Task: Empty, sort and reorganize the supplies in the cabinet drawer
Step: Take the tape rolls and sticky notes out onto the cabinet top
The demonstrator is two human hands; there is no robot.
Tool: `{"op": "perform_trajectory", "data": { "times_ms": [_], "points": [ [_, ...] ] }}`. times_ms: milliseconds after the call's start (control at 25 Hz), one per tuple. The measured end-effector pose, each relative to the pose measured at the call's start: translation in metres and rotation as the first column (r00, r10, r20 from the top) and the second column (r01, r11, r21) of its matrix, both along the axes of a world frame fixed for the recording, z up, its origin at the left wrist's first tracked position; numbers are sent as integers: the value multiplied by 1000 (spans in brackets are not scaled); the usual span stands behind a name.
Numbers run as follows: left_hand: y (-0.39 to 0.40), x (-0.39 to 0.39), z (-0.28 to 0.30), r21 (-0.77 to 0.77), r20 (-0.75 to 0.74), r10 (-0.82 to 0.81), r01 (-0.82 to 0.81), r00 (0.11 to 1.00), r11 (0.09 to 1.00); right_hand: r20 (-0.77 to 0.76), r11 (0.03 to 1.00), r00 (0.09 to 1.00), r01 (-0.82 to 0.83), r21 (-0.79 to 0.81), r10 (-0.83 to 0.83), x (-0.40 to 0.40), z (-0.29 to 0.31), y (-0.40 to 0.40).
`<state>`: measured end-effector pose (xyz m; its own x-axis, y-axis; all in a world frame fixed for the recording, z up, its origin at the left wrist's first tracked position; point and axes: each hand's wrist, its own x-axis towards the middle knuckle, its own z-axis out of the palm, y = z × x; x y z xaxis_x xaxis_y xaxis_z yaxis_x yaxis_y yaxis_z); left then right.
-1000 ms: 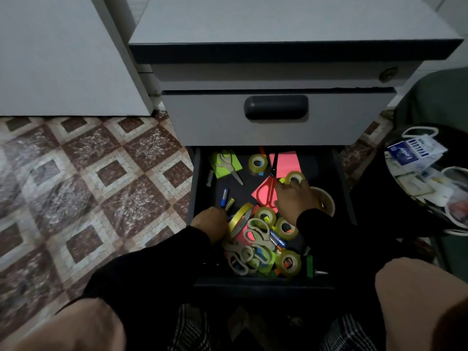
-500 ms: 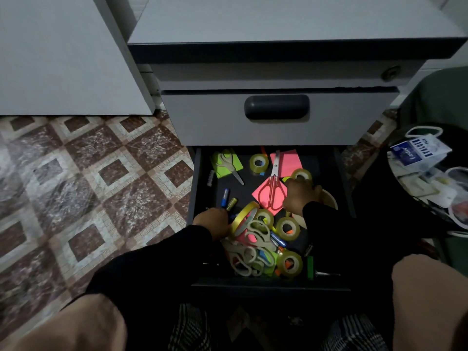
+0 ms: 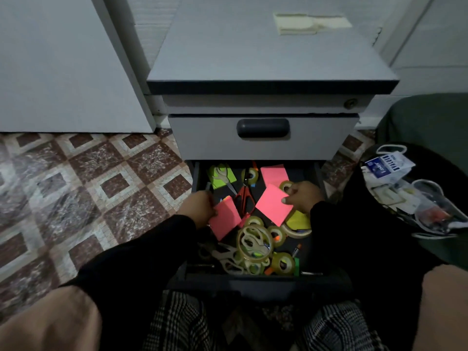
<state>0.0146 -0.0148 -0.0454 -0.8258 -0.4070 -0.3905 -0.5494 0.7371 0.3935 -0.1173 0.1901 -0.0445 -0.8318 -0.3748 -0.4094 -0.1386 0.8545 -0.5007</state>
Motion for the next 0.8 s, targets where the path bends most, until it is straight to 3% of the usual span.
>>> {"op": "perform_trajectory", "data": {
  "times_ms": [120, 240, 800],
  "points": [
    [-1, 6, 23, 183, -136, 156, -130, 978, 974, 73, 982, 993, 106, -155, -96, 5, 22, 15],
    [6, 11, 47, 320, -161, 216, -156, 963, 934, 118, 977, 988, 120, -178, -100, 6, 45, 24],
    [38, -7, 203, 530, -413, 298, -39, 860, 847, -63, 909, 982, 138, -394, -177, 5, 206, 58]
  ]
}}
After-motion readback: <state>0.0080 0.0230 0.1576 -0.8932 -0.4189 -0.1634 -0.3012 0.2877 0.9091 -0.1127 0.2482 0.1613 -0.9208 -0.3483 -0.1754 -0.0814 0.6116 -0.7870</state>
